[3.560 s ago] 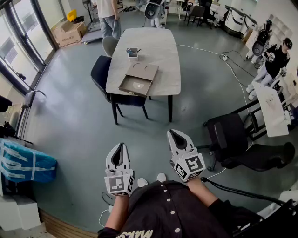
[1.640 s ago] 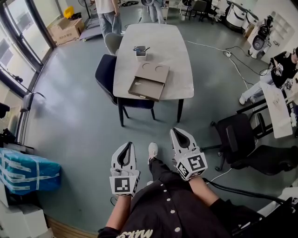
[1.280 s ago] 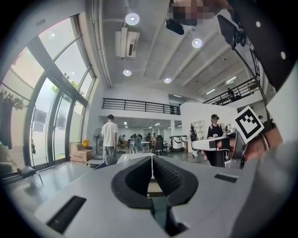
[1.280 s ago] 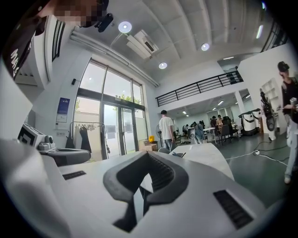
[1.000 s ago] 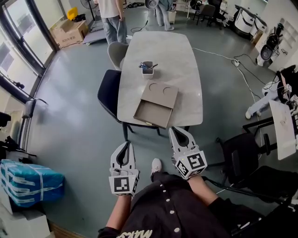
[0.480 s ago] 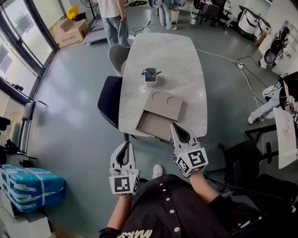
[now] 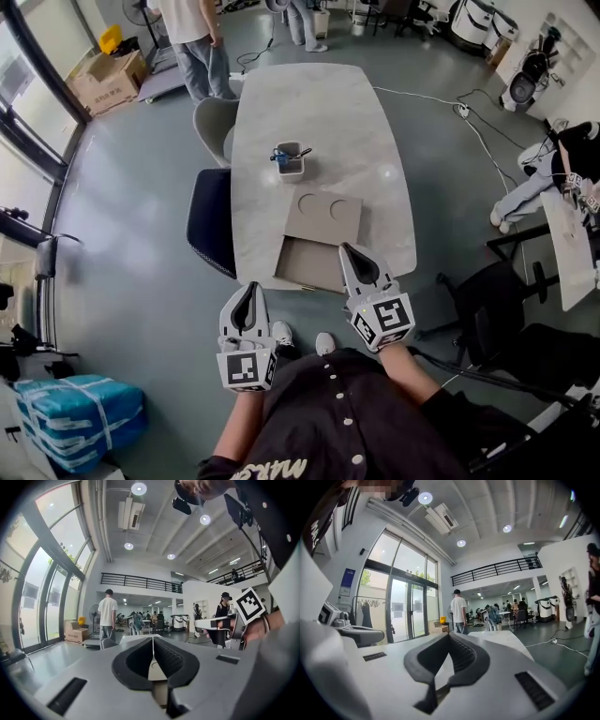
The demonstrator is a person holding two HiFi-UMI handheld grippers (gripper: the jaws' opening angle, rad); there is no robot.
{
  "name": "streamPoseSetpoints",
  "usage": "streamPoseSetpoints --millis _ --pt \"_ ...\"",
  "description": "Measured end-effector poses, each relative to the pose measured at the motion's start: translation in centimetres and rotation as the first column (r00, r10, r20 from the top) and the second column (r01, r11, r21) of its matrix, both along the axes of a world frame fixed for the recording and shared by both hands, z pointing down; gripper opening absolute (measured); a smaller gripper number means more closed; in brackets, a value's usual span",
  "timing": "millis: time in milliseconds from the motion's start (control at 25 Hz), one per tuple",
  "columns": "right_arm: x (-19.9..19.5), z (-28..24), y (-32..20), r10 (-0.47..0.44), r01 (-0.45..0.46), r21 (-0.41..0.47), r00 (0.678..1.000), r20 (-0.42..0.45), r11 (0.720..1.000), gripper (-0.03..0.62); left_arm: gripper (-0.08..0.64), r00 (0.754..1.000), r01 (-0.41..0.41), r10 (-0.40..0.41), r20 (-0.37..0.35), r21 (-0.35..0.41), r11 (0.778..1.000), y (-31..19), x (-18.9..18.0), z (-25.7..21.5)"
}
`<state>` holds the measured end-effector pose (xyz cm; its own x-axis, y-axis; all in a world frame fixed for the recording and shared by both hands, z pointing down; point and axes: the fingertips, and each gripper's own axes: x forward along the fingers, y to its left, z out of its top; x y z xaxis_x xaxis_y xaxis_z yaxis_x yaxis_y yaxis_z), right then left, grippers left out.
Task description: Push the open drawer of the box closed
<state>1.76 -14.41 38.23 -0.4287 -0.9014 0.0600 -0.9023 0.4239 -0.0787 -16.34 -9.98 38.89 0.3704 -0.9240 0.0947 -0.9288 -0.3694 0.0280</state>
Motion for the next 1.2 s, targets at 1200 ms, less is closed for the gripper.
streamPoseSetpoints --millis 1200 --pt "-4.0 29.0 5.2 0.369 -0.007 -0.708 0.857 0.359 0.707 0.0 0.018 0.964 -0.253 0.266 -0.024 -0.4 0.881 -0.6 2.0 16.9"
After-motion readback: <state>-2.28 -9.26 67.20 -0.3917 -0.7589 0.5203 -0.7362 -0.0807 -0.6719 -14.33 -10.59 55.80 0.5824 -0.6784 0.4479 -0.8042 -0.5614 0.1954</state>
